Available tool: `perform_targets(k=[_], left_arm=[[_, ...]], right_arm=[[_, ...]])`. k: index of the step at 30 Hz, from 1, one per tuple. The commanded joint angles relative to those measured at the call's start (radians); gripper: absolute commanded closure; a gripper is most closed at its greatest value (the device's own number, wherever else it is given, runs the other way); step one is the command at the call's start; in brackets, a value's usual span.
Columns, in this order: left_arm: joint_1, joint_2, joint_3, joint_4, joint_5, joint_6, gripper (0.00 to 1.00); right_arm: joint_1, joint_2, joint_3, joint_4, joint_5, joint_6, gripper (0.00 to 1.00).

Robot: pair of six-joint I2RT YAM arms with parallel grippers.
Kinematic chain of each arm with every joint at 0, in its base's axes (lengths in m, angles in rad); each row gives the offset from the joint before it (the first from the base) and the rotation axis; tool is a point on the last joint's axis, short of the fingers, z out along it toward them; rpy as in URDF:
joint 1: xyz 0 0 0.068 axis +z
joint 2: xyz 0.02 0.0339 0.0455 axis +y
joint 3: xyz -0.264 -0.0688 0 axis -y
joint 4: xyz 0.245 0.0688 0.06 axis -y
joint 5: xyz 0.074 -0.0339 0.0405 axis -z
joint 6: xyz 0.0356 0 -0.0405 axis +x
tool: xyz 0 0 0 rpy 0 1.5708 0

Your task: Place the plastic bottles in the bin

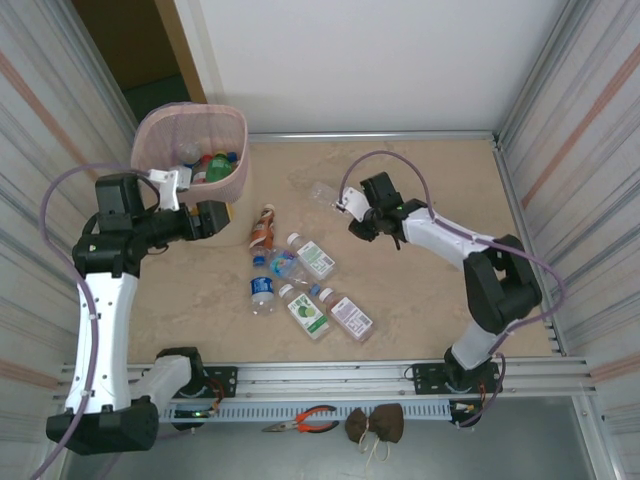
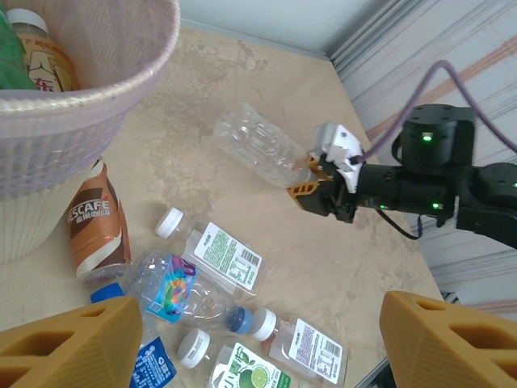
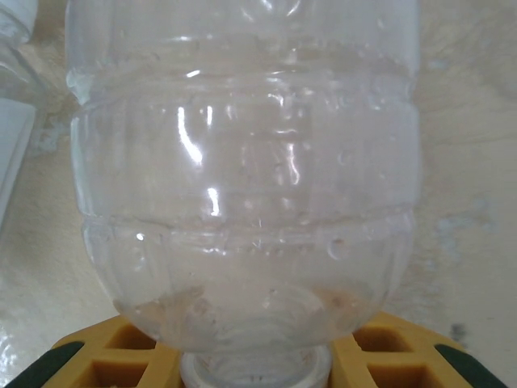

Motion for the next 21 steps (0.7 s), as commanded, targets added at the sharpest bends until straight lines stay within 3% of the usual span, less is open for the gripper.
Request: perform_targets(k=[1,11,21], left_arm=[[-0.029,0.014,0.014,0.029,-0.004,0.0,0.22],[-0.194,0.082,0.098,0.02,-0.059,0.04,0.23],[-0.382,0.204,0.217,-0.058,-0.05,0.145,0.22]], right_arm=[[0.008,-0.113,-0.05,0.068,0.037,-0.153,0.71],[0.112,-0.347,-0.143,0.002,0.06,-0.525,0.69],[0.288,-0.53,-0.167,-0.037,0.176,-0.754,0.72]])
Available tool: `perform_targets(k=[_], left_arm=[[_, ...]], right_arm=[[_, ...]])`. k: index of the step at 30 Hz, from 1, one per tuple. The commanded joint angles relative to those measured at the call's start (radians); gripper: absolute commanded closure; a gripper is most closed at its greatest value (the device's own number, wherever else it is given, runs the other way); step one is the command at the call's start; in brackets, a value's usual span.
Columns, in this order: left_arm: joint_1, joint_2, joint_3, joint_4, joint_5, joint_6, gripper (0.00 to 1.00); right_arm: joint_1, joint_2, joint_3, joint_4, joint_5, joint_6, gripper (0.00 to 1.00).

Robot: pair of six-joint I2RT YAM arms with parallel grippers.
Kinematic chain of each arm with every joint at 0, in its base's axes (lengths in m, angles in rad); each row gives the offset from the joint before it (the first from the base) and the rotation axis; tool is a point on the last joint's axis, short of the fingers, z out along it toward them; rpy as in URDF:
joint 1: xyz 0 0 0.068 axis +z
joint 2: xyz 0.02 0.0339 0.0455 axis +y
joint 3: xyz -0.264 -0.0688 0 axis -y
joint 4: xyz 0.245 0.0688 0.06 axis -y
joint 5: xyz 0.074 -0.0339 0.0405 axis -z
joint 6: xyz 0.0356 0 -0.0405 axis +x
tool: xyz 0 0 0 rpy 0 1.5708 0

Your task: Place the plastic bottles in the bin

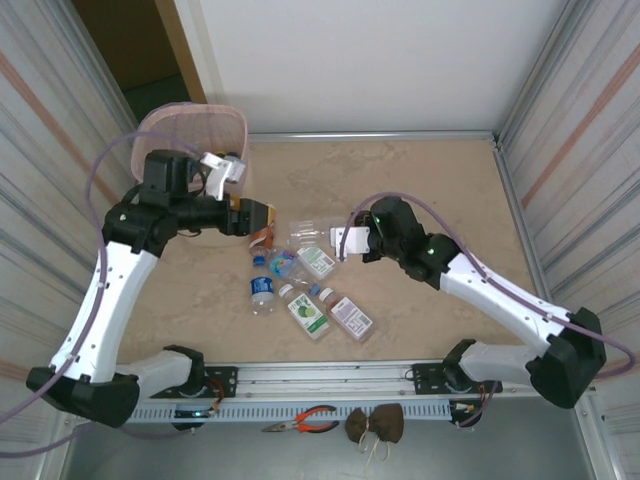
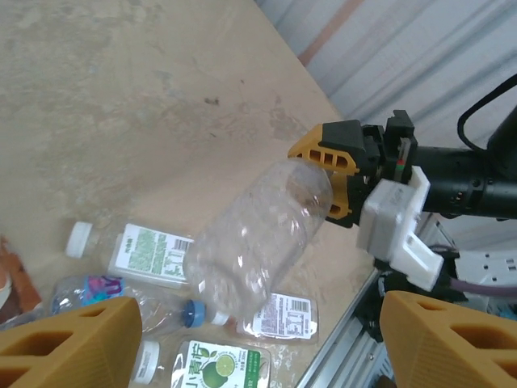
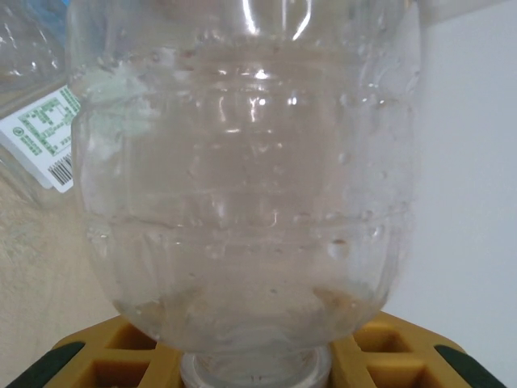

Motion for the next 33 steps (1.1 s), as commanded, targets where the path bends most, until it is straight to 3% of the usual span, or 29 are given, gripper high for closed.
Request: perform_targets(k=[1,13,19,26,33], left_arm=[[-0.056,0.042,0.06,-0.059,0.01,0.084,0.22],[-0.265,0.239,0.252,-0.313,0.067,0.283,0.22],[-0.374,0.311,0.299,-0.388,0.038,0.34,0.21],[-0.409,0.346,0.308,-0.4,0.079,0.367,0.21],[-0.425,0.349,0.296,-0.397,0.218,0.418,0.24]], right_arm=[[0.056,-0.076,-0.023,-0.013,0.074,-0.158,0.73],[0.222,-0.274,-0.06,0.016,0.224,-0.508,0.79],[0.255,-0.348,-0.071,0.055,0.236,-0.67,0.88],[0.27,-0.417,-0.084,0.128,0.209,-0.76,0.89],[0.275,-0.464,-0.089,0.135,0.156,-0.814,0.92]])
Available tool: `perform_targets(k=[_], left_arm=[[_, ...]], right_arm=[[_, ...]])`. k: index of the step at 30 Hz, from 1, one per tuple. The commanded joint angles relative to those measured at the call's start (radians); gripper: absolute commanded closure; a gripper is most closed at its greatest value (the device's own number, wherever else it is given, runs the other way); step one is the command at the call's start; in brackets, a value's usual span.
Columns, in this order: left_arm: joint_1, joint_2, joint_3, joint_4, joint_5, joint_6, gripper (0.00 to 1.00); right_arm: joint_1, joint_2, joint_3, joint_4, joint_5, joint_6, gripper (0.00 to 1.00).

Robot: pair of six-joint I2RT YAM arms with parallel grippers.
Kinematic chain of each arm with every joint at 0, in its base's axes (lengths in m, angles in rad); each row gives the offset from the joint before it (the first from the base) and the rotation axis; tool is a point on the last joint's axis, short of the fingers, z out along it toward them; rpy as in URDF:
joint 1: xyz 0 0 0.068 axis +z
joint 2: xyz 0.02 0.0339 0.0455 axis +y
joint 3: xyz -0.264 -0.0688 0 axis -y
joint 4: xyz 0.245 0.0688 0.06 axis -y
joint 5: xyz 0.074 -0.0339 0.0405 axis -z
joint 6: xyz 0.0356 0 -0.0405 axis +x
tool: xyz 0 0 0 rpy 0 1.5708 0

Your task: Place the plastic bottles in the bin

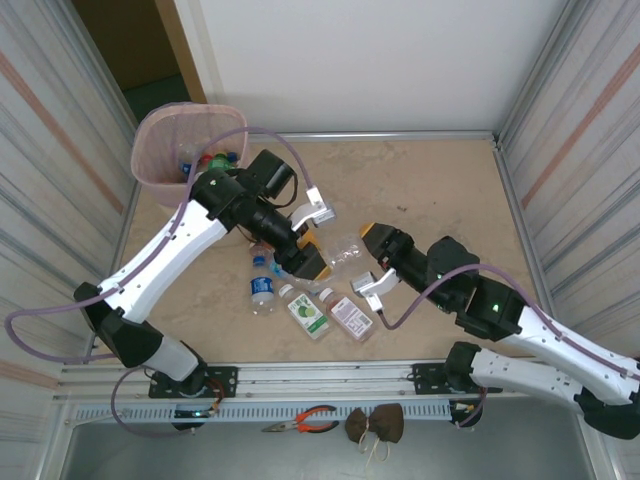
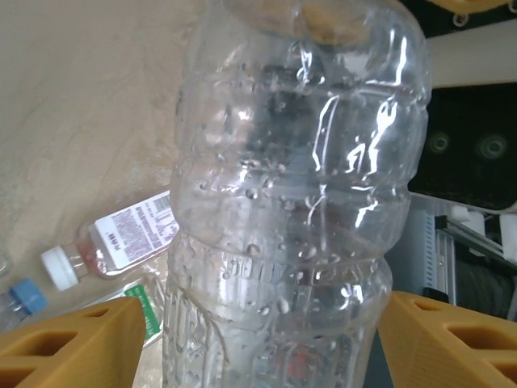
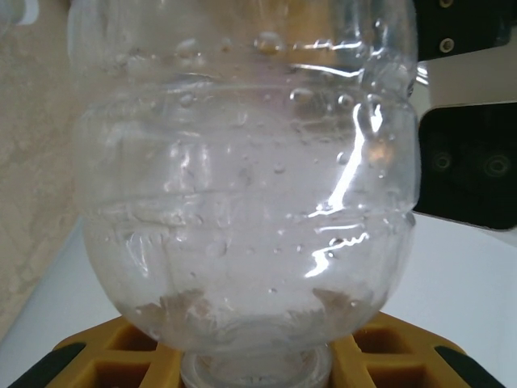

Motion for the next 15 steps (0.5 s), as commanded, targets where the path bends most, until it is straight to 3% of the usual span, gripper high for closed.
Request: perform_targets(k=[1,6,15], left_arm=[[-0.013,0.005,0.017,-0.032,0.092,0.055,0.24],[-0.028,0.022,0.015,-0.05,0.115,0.079,0.24],[-0.041,0.03,0.014,-0.067,0.159,0.11,0.34]], right_arm=[[0.014,-0.03,-0.002,0.055,-0.036,-0.069,0.92],[0.025,-0.038,0.006,0.063,-0.052,-0.07,0.93],[0.035,-0.035,0.016,0.071,-0.046,-0.069,0.93]])
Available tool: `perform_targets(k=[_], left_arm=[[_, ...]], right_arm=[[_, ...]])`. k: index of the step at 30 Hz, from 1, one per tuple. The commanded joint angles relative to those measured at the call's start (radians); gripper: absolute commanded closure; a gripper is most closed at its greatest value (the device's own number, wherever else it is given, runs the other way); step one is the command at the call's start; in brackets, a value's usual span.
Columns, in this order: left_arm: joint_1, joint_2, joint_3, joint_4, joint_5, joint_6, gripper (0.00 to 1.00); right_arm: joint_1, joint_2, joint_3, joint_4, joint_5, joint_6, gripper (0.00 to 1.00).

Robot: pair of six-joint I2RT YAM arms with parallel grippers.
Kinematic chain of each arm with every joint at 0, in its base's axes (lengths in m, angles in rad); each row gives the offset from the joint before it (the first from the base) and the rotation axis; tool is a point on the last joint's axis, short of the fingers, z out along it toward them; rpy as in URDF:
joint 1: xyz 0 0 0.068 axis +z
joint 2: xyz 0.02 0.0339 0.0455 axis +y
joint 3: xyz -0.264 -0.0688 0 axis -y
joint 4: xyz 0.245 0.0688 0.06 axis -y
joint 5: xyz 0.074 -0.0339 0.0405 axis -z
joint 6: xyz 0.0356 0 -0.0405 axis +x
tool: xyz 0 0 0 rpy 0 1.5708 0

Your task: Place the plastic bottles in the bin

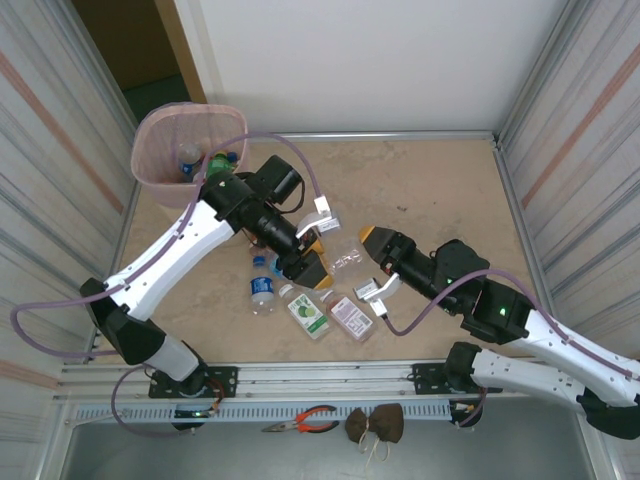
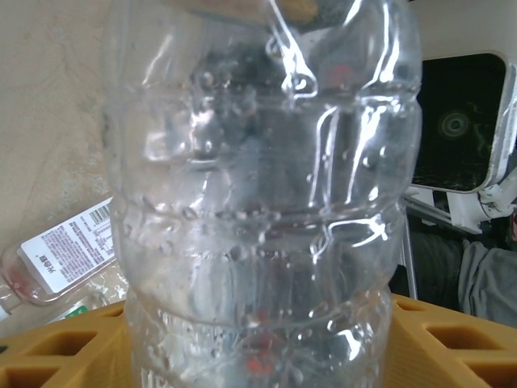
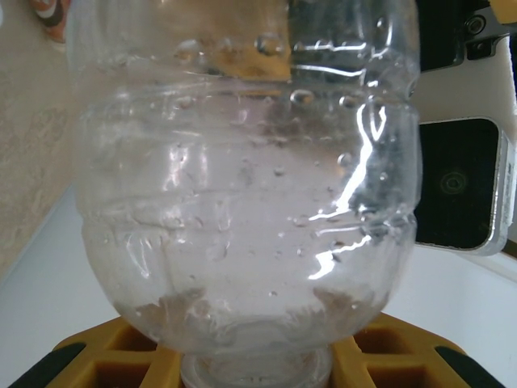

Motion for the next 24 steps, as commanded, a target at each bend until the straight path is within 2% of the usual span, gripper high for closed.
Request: perform_targets(k=[1,3,8,15,19,22,24], left_arm=[[-0.009,0.007,0.013,-0.024,0.051,0.04,0.33],[-0.009,0.005,0.013,-0.025,0.056,0.045,0.28],[-0.009,0.01,0.012,-0.048,0.093,0.074,0.28],[-0.009,0.014,0.004,-0.06,0.119,0.098,0.34],[-0.009,0.018,0.009,-0.061,0.124,0.106,0.41],[-0.01,0.018,0.011,-0.061,0.114,0.107,0.46],[-0.009,0.017,0.011,-0.061,0.106,0.105,0.47]], right_arm=[[0.011,-0.011,0.015,0.05,-0.003,-0.018,0.93],[0.012,-0.012,0.014,0.049,0.002,-0.019,0.93],[0.015,-0.022,0.008,0.055,0.004,-0.023,0.91],[0.017,-0.037,0.003,0.058,0.002,-0.013,0.89],[0.017,-0.04,0.001,0.048,0.006,0.0,0.87],[0.017,-0.045,0.002,0.027,0.006,0.015,0.82],[0.017,-0.054,0.007,0.002,-0.007,0.041,0.72]])
